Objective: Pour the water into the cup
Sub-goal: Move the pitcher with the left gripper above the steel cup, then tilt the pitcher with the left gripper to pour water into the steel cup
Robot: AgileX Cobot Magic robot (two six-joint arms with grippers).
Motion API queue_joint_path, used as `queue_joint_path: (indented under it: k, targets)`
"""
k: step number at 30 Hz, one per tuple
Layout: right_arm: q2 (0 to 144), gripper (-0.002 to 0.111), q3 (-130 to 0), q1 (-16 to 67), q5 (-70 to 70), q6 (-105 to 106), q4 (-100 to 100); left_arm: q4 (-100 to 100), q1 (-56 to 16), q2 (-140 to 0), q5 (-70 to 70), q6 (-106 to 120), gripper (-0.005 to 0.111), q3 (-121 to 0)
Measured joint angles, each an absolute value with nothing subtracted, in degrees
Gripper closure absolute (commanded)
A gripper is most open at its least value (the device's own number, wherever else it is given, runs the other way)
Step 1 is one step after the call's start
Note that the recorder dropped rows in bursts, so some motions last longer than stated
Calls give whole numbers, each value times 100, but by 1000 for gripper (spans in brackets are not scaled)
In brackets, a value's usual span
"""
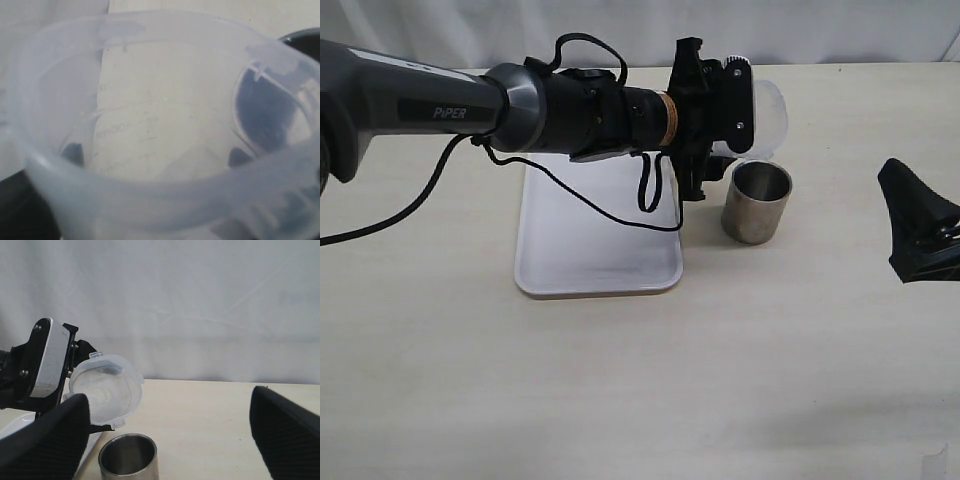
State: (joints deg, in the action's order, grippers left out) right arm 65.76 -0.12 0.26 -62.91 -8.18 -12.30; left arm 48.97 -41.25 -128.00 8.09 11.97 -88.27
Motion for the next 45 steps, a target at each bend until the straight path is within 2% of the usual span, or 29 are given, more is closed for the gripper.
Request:
queue_joint_path:
  k: [45]
  targets:
    - [6576, 27, -12, 26, -6245, -818, -1230, 4967, -4125, -13117, 1076, 2079, 107, -8983]
